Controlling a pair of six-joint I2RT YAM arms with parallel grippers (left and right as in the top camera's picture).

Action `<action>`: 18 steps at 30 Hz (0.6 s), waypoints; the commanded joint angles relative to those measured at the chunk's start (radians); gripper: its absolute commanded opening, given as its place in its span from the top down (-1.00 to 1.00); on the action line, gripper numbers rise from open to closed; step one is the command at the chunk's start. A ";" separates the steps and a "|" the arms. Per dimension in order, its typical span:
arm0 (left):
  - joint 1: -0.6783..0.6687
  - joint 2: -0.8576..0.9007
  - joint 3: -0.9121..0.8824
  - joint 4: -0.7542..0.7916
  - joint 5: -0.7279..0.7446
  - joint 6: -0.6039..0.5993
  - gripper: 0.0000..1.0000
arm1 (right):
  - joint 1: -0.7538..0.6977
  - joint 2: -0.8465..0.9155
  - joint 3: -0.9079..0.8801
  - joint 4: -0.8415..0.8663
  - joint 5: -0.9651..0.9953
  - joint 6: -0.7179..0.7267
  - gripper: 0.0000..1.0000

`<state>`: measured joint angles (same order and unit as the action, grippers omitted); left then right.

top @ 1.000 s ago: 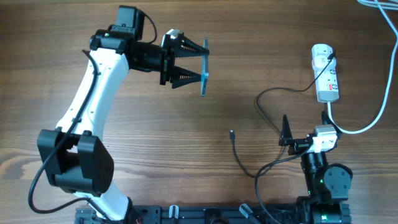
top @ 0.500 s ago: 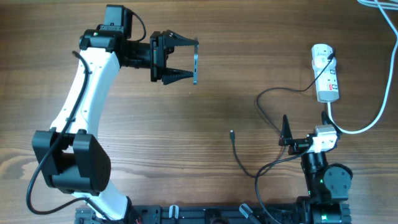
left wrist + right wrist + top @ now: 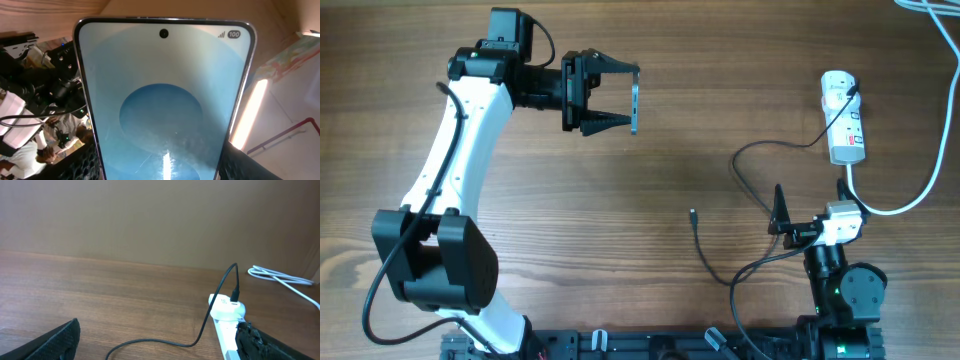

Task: Plug charger to phone and switch on socket
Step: 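Lift the phone with the left gripper and tilt it upright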

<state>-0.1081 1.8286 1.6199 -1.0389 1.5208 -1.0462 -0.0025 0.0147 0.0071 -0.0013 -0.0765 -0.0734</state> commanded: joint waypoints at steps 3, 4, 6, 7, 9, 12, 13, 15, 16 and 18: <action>0.015 -0.028 0.024 0.003 0.056 -0.010 -0.36 | 0.005 -0.007 -0.002 0.003 0.016 -0.005 -1.00; 0.018 -0.028 0.024 0.003 0.056 -0.010 -0.36 | 0.005 -0.007 -0.002 0.003 0.016 -0.005 -0.99; 0.022 -0.028 0.024 0.003 0.056 -0.009 -0.36 | 0.005 -0.007 -0.002 0.003 0.017 -0.005 -0.99; 0.022 -0.028 0.024 0.003 0.056 -0.009 -0.36 | 0.005 -0.007 -0.002 0.003 0.016 -0.005 -1.00; 0.021 -0.028 0.024 0.003 0.056 -0.010 -0.37 | 0.005 -0.007 -0.002 0.003 0.017 -0.005 -0.99; 0.022 -0.028 0.024 0.003 0.056 -0.010 -0.36 | 0.005 -0.007 -0.002 0.003 0.016 -0.005 -0.99; 0.022 -0.028 0.024 0.003 0.056 -0.010 -0.36 | 0.005 -0.007 -0.002 0.003 0.017 -0.005 -0.99; 0.022 -0.028 0.024 0.003 0.056 -0.009 -0.37 | 0.005 -0.007 -0.002 0.003 0.017 -0.005 -0.99; 0.021 -0.028 0.024 0.003 0.056 -0.009 -0.36 | 0.005 -0.007 -0.002 0.003 0.016 -0.005 -0.99; 0.022 -0.028 0.024 0.003 0.056 -0.010 -0.36 | 0.005 -0.007 -0.002 0.003 0.016 -0.005 -0.99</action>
